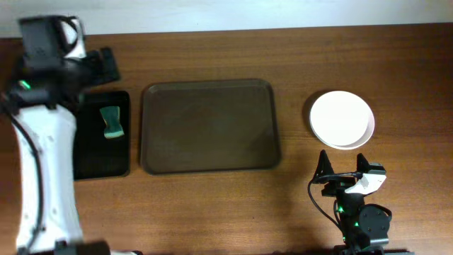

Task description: Clean dirty plates on tray and stack at the side

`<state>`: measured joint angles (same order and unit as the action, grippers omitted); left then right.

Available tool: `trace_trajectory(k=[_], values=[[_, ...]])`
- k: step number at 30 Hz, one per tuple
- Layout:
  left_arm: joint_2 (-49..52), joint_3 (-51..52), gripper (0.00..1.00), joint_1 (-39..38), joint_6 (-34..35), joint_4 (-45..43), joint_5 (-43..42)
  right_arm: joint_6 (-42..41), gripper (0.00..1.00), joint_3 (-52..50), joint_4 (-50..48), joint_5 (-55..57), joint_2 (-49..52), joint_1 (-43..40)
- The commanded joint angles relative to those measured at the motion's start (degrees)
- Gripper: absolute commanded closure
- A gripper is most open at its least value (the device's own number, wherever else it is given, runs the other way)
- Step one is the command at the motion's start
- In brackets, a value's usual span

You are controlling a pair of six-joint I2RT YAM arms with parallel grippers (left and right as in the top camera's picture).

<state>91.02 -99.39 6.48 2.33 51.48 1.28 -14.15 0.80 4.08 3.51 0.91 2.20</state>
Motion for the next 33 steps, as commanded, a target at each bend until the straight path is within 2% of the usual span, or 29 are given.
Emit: trace_trajectory(k=[1,5,6,9,12,23,26,29,33], values=[[-13.2,19.6,0.01,-4.0,-4.6,-16.0,0.0,0.2,0.02,-0.5,0.2,-0.3,-0.5,0.4],[-36.4,53.1,0.01,-4.1,-4.6,-41.4,-0.4,0.2,0.02,-0.5,0.2,-0.3,-0.5,0.4],[-41.2,58.9,0.01,-4.1,-4.6,-44.8,-0.3,0.2,0.02,-0.5,0.2,-0.3,-0.5,0.4],[-58.5,76.2,0.01,-4.1,-4.6,-51.1,0.0,0.2,0.02,-0.5,0.2,-0.3,-0.5,0.4],[-71.3,85.5,0.01,-4.1,-4.6,-52.2,1.1,0.2,0.02,-0.5,0.2,-0.3,-0.5,0.4],[-90.1,98.4,0.01,-4.1,-4.6,-52.4,1.5,0.2,0.02,-0.5,0.2,-0.3,-0.5,0.4],[-90.8,98.9,0.01,-4.1,-4.6,-51.5,1.5,0.2,0.02,-0.5,0.2,-0.3,-0.5,0.4],[-90.8,98.9,0.01,-4.1,-4.6,-46.9,1.0,0.2,0.02,-0.5,0.2,-0.3,-0.5,0.4],[-90.7,98.9,0.01,-4.1,-4.6,-46.9,0.9,0.2,0.02,-0.5,0.2,-0.3,-0.5,0.4]])
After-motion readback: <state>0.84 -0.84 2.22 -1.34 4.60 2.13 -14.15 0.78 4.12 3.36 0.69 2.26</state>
